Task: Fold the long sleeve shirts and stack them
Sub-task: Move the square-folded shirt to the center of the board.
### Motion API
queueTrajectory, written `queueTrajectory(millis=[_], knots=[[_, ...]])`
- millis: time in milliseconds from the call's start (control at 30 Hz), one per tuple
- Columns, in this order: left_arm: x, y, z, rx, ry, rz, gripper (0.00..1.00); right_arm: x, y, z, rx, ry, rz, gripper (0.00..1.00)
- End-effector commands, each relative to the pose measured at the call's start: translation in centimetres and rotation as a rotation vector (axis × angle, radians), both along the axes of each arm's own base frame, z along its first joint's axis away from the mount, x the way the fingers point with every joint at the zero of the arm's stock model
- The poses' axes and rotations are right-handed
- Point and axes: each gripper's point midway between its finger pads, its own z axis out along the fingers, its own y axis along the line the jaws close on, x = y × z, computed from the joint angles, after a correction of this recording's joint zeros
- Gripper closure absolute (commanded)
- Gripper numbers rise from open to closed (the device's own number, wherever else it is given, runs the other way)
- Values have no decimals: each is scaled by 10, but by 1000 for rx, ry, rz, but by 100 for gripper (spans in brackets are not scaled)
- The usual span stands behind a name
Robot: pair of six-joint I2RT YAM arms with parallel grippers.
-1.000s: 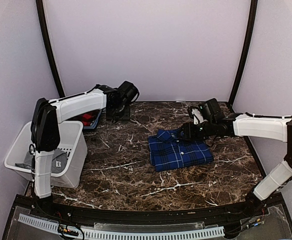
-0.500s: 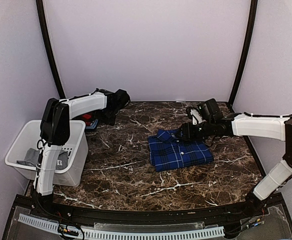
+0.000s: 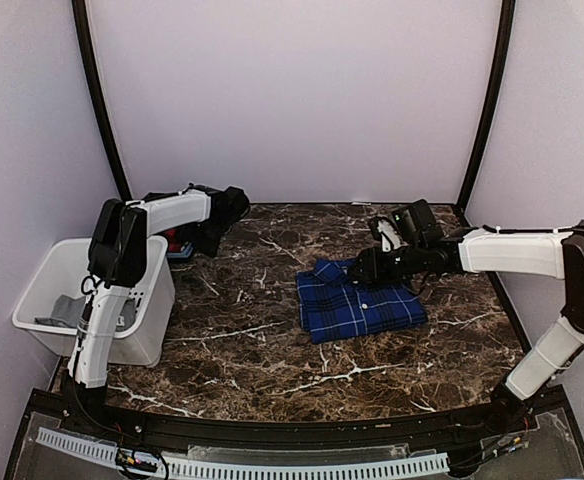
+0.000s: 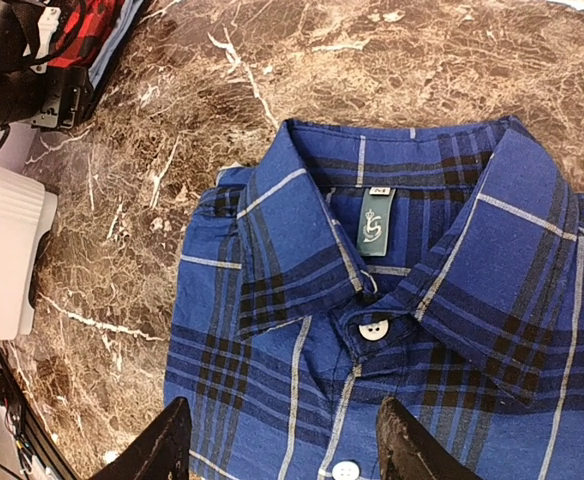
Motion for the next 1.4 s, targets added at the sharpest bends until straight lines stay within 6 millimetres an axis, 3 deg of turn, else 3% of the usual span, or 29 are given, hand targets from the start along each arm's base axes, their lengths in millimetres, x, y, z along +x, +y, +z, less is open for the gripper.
queueTrajectory(millis=[0,433,633,833,1000,1367], knots=[[3,9,-7,28,45,-8,21,4,3,-4,18,-1,3,40],[-1,18,-36,95,139,-18,50,3,4,-12,21,19,7,41],[-1,15,-37,81,149,-28,78,2,5,-13,24,23,7,41],[1,1,-35,51,149,-61,98,4,5,-13,22,21,4,41],[1,-17,-31,25,140,-93,100,3,4,-13,19,20,1,41],[-7,-77,-18,-58,108,-183,100,2,0,-13,4,13,-4,41]])
